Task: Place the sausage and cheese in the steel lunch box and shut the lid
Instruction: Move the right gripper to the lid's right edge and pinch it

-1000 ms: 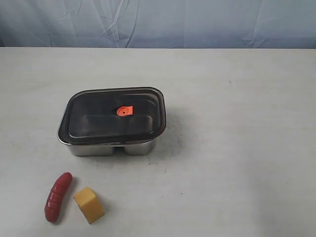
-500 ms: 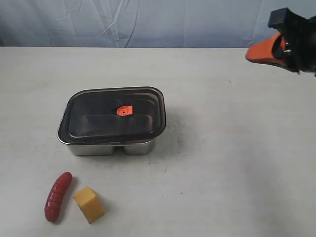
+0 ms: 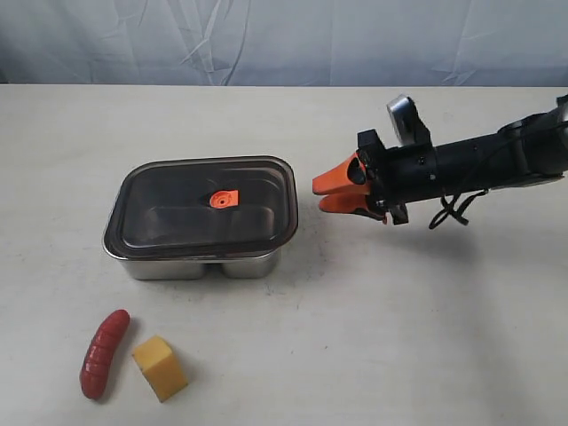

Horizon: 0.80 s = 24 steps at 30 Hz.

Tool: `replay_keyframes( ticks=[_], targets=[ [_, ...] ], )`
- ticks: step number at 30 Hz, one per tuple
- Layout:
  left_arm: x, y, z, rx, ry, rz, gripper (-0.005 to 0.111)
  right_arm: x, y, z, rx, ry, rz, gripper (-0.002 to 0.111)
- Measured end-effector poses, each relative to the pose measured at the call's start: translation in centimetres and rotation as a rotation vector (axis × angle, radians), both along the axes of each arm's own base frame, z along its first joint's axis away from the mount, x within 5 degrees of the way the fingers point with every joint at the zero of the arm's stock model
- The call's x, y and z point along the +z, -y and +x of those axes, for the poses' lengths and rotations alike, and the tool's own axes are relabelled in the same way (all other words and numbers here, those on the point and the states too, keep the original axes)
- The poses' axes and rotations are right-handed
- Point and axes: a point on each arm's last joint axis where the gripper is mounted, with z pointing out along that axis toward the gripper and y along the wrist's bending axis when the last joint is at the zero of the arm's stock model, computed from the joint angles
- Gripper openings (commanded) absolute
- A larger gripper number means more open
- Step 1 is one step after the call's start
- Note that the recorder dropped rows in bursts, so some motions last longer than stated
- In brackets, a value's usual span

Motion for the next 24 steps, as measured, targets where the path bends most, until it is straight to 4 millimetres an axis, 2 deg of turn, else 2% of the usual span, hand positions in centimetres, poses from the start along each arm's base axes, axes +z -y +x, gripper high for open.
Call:
replay_keyframes(
  ticks=[4,14,24],
  targets=[
    [0.0,0.0,0.0,0.0,0.0,0.0,0.0,-0.7,-1.2,-0.1,-0.012,0.015,-0.016,0.044],
    [0.0,0.0,0.0,0.0,0.0,0.0,0.0,-0.3,-1.7,1.3,-0.138,0.07,-0.002,0.044],
    [0.0,0.0,0.0,0.0,0.0,0.0,0.0,2.0,-2.8,4.5,-0.189,0.188,-0.025,0.044]
  ],
)
